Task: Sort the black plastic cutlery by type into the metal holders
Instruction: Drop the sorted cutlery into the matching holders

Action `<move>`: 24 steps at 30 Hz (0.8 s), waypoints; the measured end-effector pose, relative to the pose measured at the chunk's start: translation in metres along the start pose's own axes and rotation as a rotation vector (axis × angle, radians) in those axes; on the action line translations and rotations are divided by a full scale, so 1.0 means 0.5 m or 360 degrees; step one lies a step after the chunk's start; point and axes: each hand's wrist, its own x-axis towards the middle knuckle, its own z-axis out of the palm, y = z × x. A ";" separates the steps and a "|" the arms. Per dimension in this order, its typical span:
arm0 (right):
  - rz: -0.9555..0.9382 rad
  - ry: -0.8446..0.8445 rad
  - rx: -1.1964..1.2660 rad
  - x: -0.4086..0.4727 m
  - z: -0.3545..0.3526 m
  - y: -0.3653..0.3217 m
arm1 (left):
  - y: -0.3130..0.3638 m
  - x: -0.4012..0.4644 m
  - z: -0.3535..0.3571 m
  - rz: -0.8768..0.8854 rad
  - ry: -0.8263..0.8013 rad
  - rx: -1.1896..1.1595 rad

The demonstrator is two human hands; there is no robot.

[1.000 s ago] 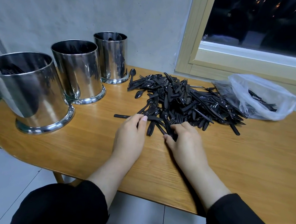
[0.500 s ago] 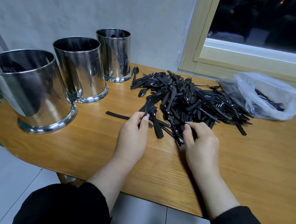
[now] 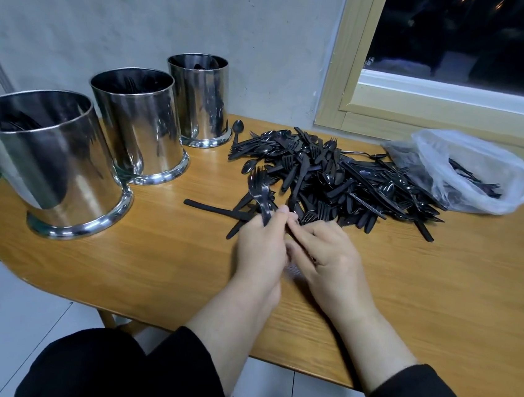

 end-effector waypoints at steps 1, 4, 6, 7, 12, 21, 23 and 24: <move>0.0045 -0.0009 0.0009 0.000 -0.001 0.001 | 0.003 0.008 -0.006 0.0044 0.0052 0.0054; 0.0356 0.0140 -0.0089 0.003 -0.008 0.008 | 0.021 0.034 -0.048 0.0207 0.0084 0.0146; 0.0569 0.0056 -0.0315 0.004 -0.005 0.007 | 0.031 0.041 -0.079 0.0250 0.0037 0.0152; 0.0643 -0.0049 -0.0437 0.003 0.000 0.005 | 0.033 0.040 -0.091 0.0261 0.0012 0.0155; 0.0809 -0.0185 -0.0596 0.004 0.002 0.001 | 0.027 0.029 -0.100 0.0263 -0.0063 0.0091; 0.0601 -0.0256 -0.0718 0.003 0.010 -0.005 | 0.021 0.033 -0.102 0.0281 -0.0096 0.0086; 0.0496 -0.0344 -0.0714 0.004 0.010 -0.010 | 0.021 0.033 -0.102 0.0290 -0.0111 0.0088; 0.0447 -0.0370 -0.0703 0.004 0.010 -0.013 | 0.020 0.032 -0.102 0.0290 -0.0113 0.0085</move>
